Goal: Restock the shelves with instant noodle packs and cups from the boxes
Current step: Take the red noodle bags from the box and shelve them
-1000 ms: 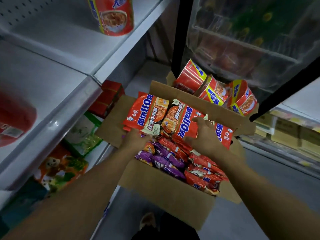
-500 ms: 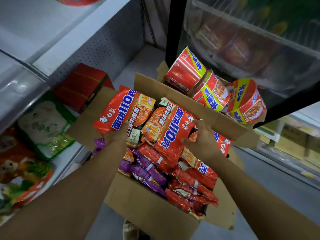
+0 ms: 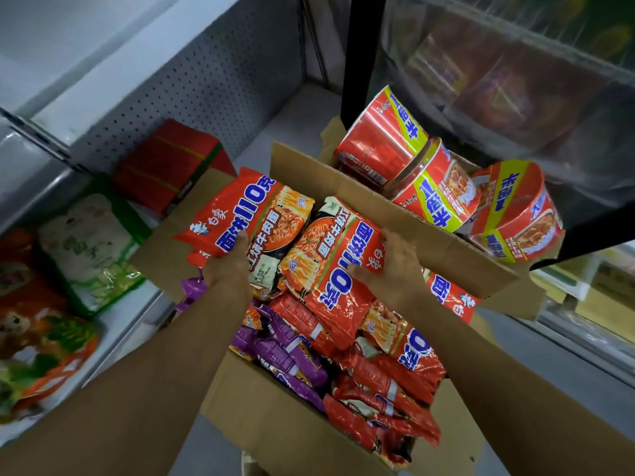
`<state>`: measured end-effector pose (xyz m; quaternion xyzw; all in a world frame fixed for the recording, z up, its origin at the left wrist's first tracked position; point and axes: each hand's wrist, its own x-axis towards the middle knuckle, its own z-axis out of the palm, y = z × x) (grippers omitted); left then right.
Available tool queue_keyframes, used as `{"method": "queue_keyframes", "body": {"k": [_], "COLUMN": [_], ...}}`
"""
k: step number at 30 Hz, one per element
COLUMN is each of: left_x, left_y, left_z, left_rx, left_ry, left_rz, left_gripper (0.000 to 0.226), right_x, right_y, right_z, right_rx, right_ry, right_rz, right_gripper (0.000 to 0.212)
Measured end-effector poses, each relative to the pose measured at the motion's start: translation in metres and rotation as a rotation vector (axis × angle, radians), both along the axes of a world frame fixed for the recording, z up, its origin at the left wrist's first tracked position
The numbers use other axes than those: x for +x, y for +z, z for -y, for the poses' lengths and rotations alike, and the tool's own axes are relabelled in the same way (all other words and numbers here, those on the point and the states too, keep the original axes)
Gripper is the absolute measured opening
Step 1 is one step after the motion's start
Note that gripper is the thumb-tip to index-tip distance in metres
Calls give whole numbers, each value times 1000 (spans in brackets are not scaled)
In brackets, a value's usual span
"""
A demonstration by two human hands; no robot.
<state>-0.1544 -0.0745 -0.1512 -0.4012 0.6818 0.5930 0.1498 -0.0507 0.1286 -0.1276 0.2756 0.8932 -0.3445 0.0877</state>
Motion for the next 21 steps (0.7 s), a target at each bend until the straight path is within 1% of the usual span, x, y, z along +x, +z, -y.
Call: {"method": "queue_keyframes", "body": {"k": [2,5,9,12,15,18,21], "left_x": [2,6,10,16,20,26,32], "left_y": [3,12,31,43,50,55,56], "left_z": [-1,-5,-6,0,14,31,49], "left_rx": [-13,-33,-12,-37,-59,-69,-71], "left_ry": [20,-11,-51,-74,-67,-61,-38], "left_rz": [-75,-147,-221,-283,-367,-398,-418], "left_gripper": [64,52,41,35,34,31,29], "right_x": [-5,-14,-22,-24,-27,-30,-36], "right_y": [-5,-7,-9,-9,-6,-1,3], "right_z": [2,4,7,9,9,8,4], "right_rx": [65,193,249,293,261,225,190], "right_ry": [0,5,34,25,24,29,83], "right_rz": [26,100,146,151,147,164,271], "right_gripper": [89,93,86,82,81,80,83]}}
